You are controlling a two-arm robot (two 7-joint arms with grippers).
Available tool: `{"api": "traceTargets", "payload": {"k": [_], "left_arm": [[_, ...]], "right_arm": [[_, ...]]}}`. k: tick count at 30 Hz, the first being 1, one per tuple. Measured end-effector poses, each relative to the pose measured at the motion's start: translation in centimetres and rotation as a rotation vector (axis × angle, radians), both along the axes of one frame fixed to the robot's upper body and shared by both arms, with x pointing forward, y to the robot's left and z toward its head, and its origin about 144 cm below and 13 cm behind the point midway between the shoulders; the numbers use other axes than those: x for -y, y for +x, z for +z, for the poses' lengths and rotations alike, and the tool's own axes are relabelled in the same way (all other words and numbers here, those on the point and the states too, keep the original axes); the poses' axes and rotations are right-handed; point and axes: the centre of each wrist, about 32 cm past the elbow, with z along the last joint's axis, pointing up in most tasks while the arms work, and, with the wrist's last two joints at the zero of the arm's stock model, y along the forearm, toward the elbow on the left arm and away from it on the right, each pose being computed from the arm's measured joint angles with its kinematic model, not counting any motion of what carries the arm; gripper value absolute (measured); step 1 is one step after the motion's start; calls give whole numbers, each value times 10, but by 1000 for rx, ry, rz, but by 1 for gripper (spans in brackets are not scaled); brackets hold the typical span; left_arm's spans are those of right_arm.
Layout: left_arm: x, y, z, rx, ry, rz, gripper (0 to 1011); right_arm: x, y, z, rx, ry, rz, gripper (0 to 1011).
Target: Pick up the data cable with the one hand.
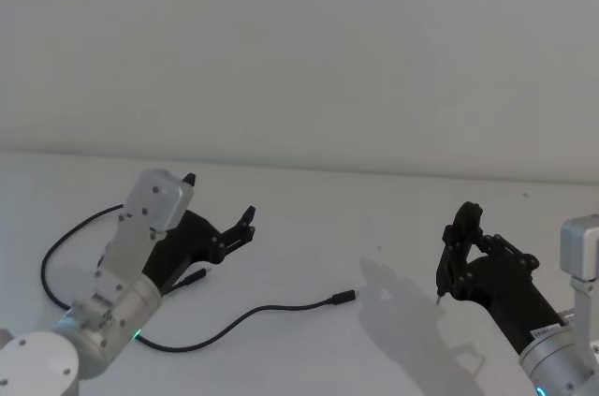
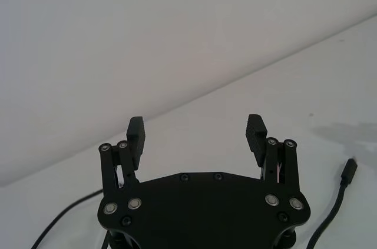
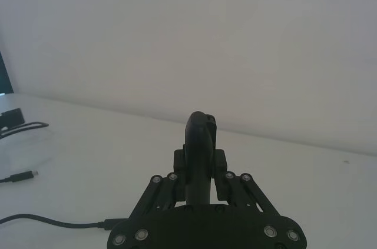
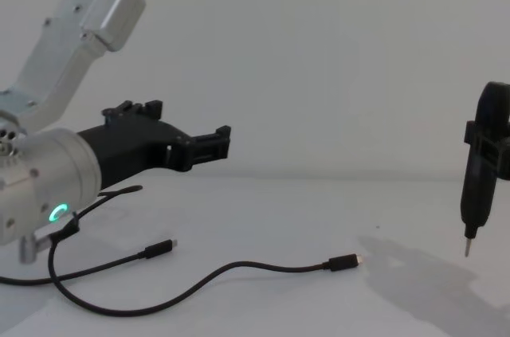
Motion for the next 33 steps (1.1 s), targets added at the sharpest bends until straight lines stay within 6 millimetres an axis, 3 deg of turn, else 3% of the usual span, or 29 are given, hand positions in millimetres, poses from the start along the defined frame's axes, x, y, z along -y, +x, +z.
{"api": "traceTargets", "payload": {"k": [20,33], "left_arm": [[-2,53,15,-69,38,-261,1001],[-19,70,28,-230,50,-426,1001]], "right_arm": [[0,0,0,0,0,0,275],[0,0,0,0,0,0,275]]}}
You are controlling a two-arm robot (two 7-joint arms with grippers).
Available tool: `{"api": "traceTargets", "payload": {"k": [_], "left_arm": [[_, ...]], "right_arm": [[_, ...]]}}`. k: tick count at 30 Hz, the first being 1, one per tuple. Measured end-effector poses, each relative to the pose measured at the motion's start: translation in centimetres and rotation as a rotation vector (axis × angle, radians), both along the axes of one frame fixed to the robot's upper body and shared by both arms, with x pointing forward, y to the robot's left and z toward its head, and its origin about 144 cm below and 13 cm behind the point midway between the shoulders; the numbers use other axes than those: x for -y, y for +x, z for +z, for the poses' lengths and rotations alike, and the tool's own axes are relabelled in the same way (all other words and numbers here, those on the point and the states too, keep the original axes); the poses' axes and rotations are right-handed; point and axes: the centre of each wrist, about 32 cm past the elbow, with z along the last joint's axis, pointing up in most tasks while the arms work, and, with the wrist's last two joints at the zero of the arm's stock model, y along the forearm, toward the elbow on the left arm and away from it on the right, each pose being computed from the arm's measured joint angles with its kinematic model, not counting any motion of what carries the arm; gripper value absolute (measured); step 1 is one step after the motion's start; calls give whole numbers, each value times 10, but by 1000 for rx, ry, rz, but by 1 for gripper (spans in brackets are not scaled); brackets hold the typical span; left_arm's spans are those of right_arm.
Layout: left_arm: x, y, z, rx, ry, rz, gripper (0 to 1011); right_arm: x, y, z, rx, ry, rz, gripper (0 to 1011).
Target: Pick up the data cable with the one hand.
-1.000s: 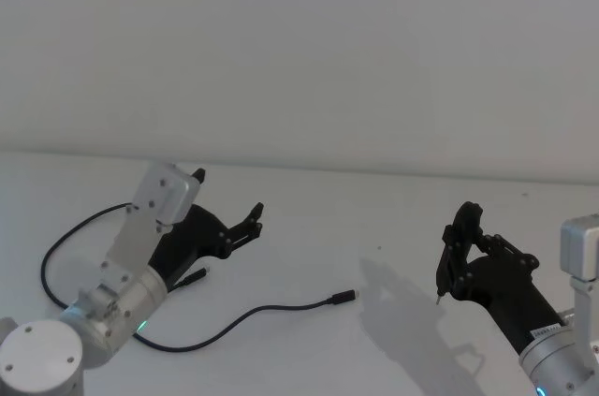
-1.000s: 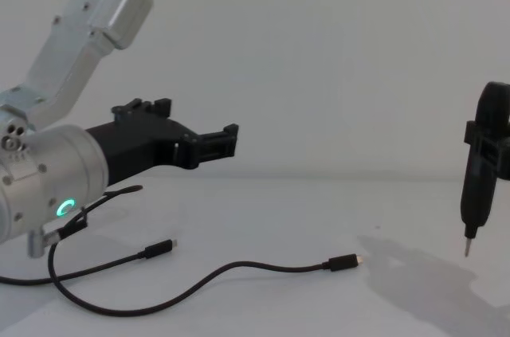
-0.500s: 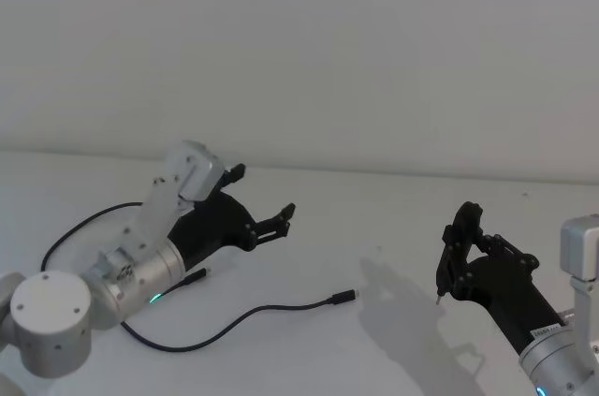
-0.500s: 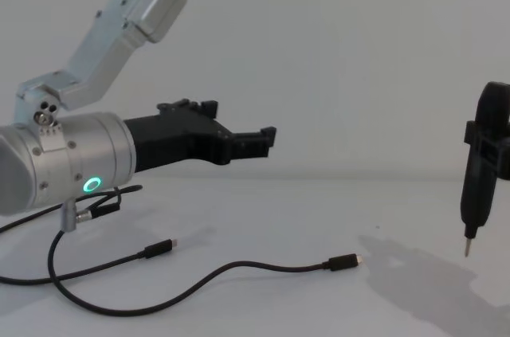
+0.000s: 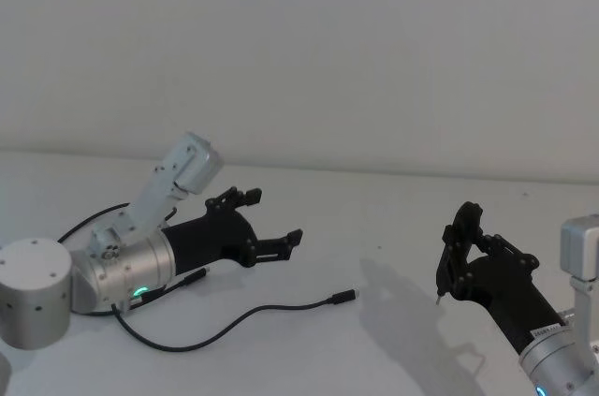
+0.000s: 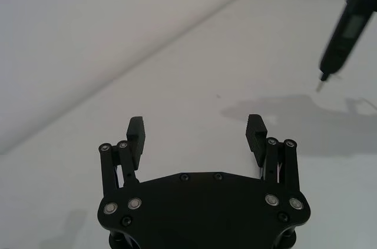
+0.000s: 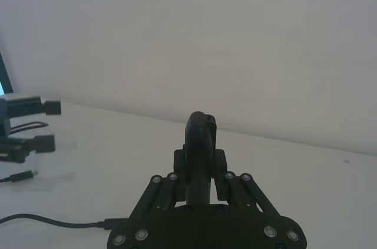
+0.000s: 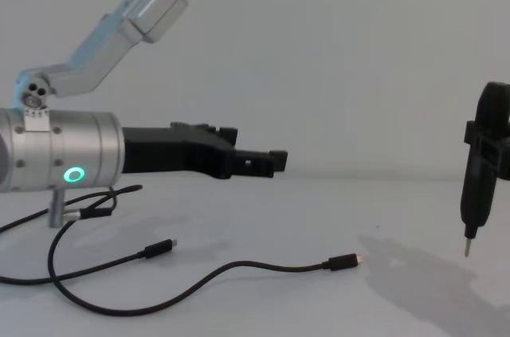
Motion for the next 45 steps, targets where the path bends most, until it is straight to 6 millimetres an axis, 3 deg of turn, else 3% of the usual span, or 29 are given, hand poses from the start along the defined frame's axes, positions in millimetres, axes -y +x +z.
{"api": "traceTargets", "payload": {"k": [12,45], "left_arm": [[-18,0,0,-118,39,-81,1002],[-12,4,-12,-192,206,-175,1001]], "right_arm": [[0,0,0,0,0,0,274],[0,0,0,0,0,0,275]]}}
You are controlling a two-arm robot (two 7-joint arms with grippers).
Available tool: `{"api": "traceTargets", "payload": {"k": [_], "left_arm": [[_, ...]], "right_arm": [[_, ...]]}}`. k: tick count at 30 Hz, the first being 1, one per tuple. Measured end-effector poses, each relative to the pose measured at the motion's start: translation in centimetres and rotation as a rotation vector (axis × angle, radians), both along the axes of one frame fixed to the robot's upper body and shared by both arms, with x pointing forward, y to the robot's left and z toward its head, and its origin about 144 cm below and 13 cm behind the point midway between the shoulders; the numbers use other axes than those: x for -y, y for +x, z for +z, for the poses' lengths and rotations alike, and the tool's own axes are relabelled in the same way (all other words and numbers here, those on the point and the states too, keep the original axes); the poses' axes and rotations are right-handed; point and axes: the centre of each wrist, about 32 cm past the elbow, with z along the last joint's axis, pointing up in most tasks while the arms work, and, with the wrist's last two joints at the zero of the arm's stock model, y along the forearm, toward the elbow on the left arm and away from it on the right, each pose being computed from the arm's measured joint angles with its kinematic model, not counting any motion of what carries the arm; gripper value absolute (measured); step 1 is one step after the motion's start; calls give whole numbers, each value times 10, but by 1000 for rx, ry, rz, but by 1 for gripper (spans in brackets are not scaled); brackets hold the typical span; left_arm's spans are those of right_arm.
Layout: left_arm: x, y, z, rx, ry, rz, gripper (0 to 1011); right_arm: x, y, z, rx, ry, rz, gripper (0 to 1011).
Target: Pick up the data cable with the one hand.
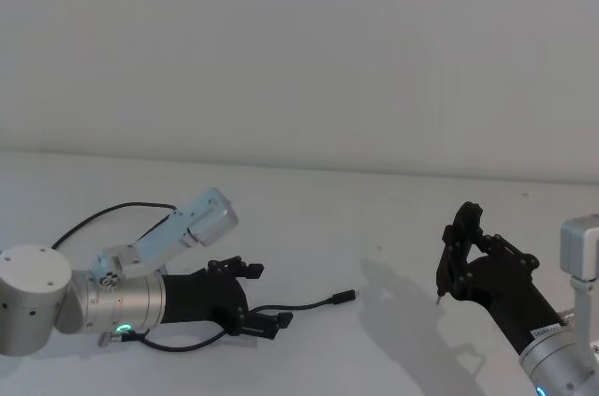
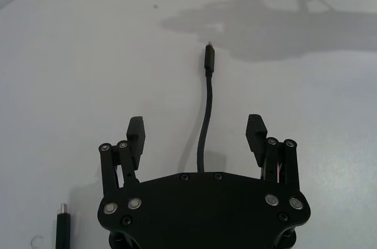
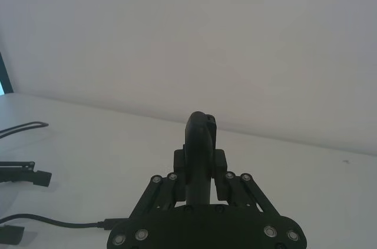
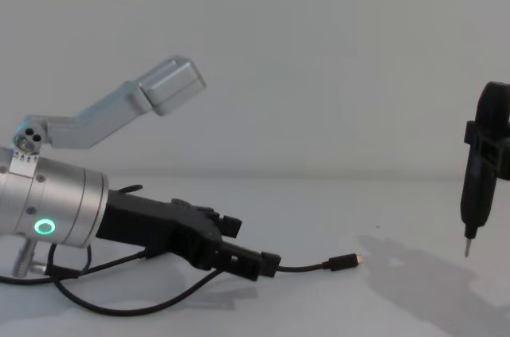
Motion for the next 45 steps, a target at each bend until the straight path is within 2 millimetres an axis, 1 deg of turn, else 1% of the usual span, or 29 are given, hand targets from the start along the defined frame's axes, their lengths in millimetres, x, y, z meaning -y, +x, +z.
{"api": "traceTargets", "payload": {"k": [8,22,36,45], "left_arm": [[1,2,-1,26,36,2,1001],[6,6,-4,65,28,10,1001],[7,8,-4,-54,56,-40,1001],[6,7,-2,-74,83,-54,1001]], "right_arm": [[0,0,0,0,0,0,275],[0,0,0,0,0,0,275],[0,0,0,0,0,0,274],[0,0,0,0,0,0,275]]}}
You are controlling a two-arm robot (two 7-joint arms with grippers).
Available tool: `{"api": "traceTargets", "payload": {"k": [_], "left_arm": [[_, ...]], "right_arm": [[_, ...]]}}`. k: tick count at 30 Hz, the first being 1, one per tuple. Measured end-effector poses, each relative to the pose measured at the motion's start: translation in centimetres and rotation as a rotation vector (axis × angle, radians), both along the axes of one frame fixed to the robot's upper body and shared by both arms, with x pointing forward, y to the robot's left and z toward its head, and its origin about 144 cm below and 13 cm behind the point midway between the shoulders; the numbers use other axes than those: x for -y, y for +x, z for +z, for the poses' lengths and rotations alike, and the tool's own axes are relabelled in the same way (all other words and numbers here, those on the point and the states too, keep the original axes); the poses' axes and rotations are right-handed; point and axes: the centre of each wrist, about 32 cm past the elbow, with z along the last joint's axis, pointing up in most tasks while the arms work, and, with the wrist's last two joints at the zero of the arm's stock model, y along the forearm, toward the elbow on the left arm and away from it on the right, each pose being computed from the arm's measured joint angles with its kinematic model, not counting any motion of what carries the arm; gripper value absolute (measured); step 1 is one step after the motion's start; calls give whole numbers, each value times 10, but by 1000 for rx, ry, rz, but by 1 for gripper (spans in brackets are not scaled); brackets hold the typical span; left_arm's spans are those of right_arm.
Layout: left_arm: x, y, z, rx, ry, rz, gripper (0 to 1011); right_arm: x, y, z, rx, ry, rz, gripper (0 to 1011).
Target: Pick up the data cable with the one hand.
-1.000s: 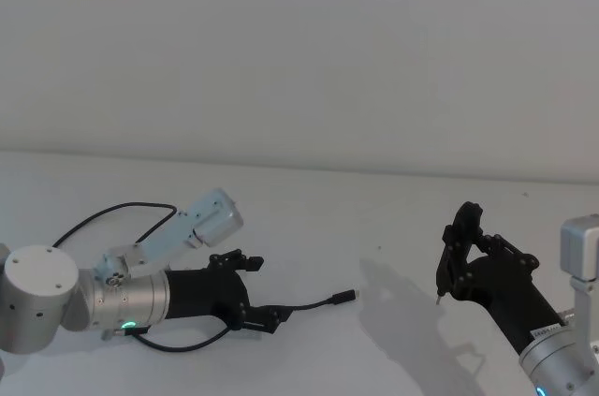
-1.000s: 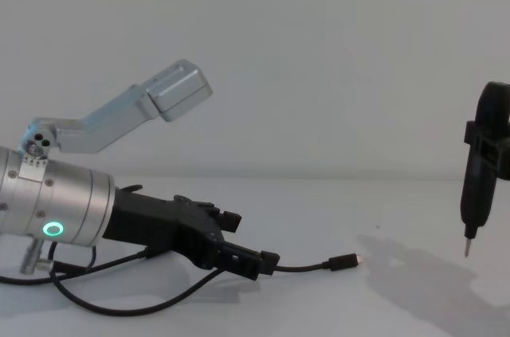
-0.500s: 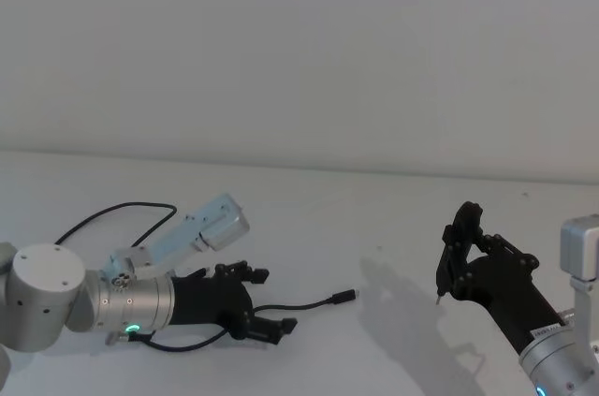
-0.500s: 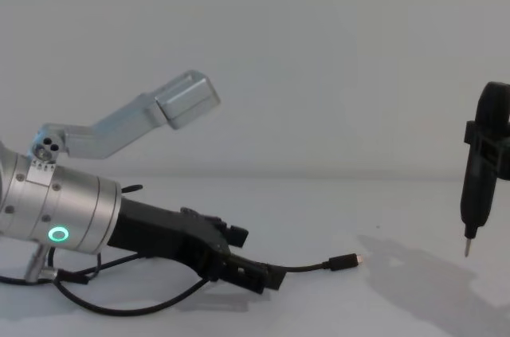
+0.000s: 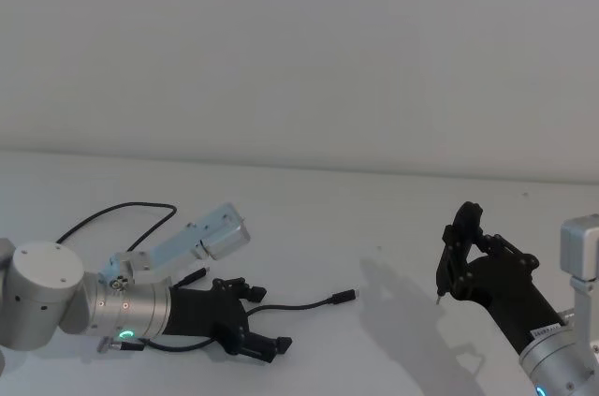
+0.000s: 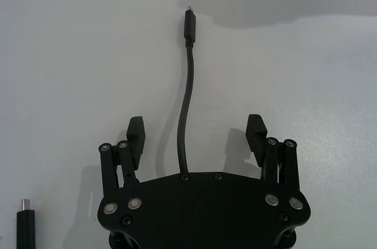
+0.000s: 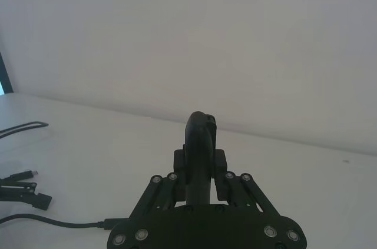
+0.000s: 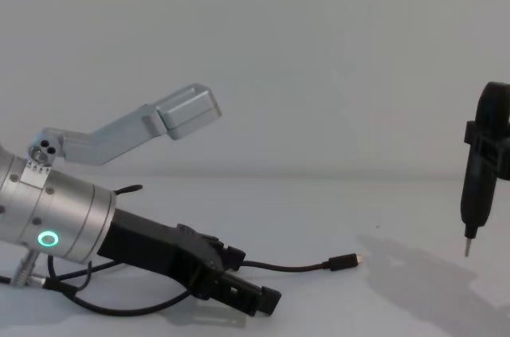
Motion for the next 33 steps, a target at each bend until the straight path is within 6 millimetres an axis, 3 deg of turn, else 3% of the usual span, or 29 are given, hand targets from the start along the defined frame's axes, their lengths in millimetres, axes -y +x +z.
{"api": "traceTargets", "payload": {"k": [8,14,33], "left_arm": [[-1,-1,2,12,23,-2,993],[-1,-2,3,19,33,-3,861],[-2,-2,4,25,45,-1,743]], "right_arm": [[0,0,0,0,0,0,274],[0,0,0,0,0,0,275],[0,0,0,0,0,0,274]]}}
